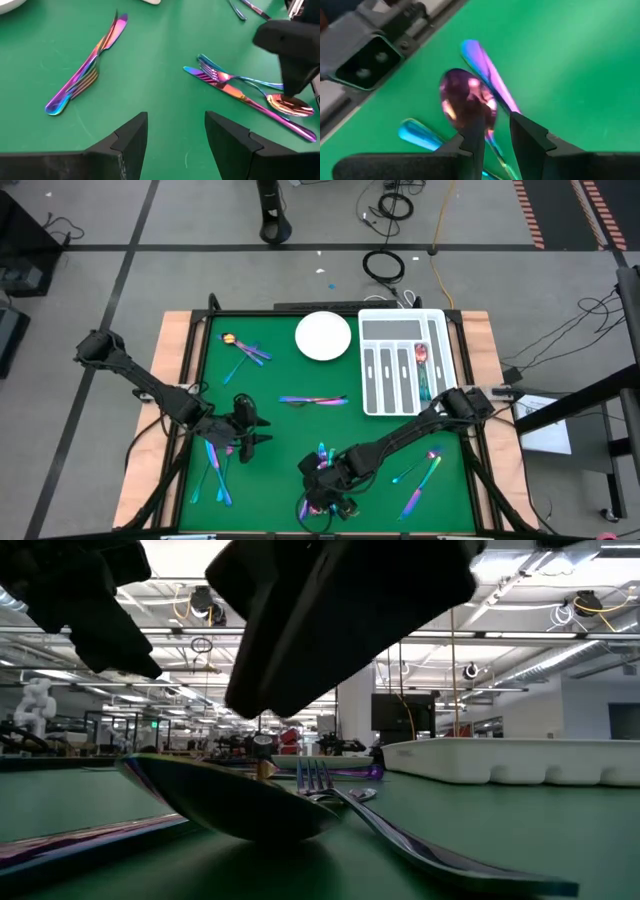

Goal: Sort silverware
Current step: Put the iridescent spoon into the white silverware tray

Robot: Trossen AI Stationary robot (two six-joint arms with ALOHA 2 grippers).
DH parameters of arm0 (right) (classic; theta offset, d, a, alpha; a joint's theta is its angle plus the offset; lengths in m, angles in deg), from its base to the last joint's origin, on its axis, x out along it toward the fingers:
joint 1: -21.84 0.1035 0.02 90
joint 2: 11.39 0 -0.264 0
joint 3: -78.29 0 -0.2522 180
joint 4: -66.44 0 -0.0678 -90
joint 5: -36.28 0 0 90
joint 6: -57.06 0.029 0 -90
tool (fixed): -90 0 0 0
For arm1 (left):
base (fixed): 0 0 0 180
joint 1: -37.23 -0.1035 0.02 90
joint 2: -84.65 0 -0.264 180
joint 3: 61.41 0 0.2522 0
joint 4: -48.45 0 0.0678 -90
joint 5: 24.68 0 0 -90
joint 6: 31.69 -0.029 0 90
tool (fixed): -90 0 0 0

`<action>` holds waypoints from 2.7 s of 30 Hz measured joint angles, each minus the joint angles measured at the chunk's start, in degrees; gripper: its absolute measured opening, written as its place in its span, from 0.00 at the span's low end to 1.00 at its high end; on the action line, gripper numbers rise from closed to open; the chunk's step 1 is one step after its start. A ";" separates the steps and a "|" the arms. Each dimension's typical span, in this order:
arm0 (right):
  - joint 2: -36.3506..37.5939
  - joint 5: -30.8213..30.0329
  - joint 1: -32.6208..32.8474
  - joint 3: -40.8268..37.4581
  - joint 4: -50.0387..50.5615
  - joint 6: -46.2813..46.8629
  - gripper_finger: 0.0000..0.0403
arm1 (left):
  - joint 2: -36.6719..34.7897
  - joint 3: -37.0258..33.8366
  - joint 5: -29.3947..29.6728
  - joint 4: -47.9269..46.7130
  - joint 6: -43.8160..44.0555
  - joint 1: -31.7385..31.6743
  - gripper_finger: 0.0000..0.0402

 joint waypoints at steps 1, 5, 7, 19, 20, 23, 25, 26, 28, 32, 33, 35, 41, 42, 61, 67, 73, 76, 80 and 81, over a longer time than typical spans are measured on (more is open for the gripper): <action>-0.33 -0.03 -0.08 0.20 0.00 -0.38 0.20 | 0.00 0.00 -0.02 0.34 0.00 0.06 0.49; -0.91 -1.36 -0.20 0.31 0.76 -1.33 0.20 | 0.00 0.00 -0.13 0.98 -0.07 0.15 0.49; -0.89 -1.20 -0.25 0.33 2.01 -1.78 0.20 | 0.00 0.00 -0.15 0.99 -0.07 0.15 0.49; -0.87 -2.85 -0.62 0.29 4.48 -5.76 0.20 | 0.00 0.00 -0.17 0.99 -0.46 0.15 0.49; -0.90 -2.82 -0.62 0.29 4.49 -6.15 0.20 | 0.00 0.00 -0.17 0.99 -0.46 0.15 0.49; -1.30 -2.72 -0.60 0.23 4.74 -6.95 0.20 | 0.00 0.00 -0.18 0.98 -0.49 0.15 0.49; -1.96 -2.49 -0.58 0.22 4.40 -7.03 0.20 | 0.00 0.00 -0.19 0.97 -0.51 0.15 0.49; -2.12 -2.46 -0.58 0.22 4.60 -7.15 0.20 | 0.00 0.00 -0.19 0.98 -0.52 0.15 0.49; -2.90 -2.50 -0.58 0.22 5.04 -7.79 0.20 | 0.00 0.00 -0.19 0.98 -0.55 0.15 0.49; -3.18 -3.89 -0.56 0.25 5.84 -9.49 0.20 | -0.02 0.00 -0.19 1.13 -0.55 0.15 0.49; -3.25 -4.17 -0.56 0.25 6.01 -10.02 0.20 | 0.00 0.00 -0.20 1.07 -0.56 0.15 0.49; -3.29 -4.81 -0.53 0.31 6.40 -11.20 0.18 | -0.02 0.00 -0.21 1.10 -0.59 0.15 0.49; -3.29 -4.90 -0.51 0.31 6.77 -12.83 0.03 | 0.00 0.00 -0.22 1.04 -0.59 0.15 0.49; -3.29 -4.95 -0.52 0.31 6.74 -12.82 0.02 | 0.00 0.00 -0.22 1.08 -0.59 0.15 0.49; -3.29 2.88 -2.54 0.11 -19.26 -1.18 0.00 | 0.00 0.00 -0.58 1.15 -0.59 0.15 0.49; -3.27 7.91 -4.03 0.11 -32.80 10.67 0.00 | 0.00 0.00 -1.41 1.59 -0.59 0.33 0.49; -0.16 7.36 -4.88 -0.17 -36.74 13.98 0.00 | 0.00 0.00 -1.48 2.00 -0.57 1.68 0.49; 3.74 2.78 -5.14 -2.58 -34.75 15.09 0.00 | 0.00 0.00 -1.47 2.03 -0.21 2.69 0.49; 11.29 -5.94 -5.62 -9.97 -32.20 17.68 0.00 | 0.00 0.00 -1.44 2.04 0.04 4.16 0.49; 13.71 -7.86 -5.70 -12.61 -32.34 18.46 0.00 | 0.00 0.00 -1.44 2.08 0.21 4.49 0.49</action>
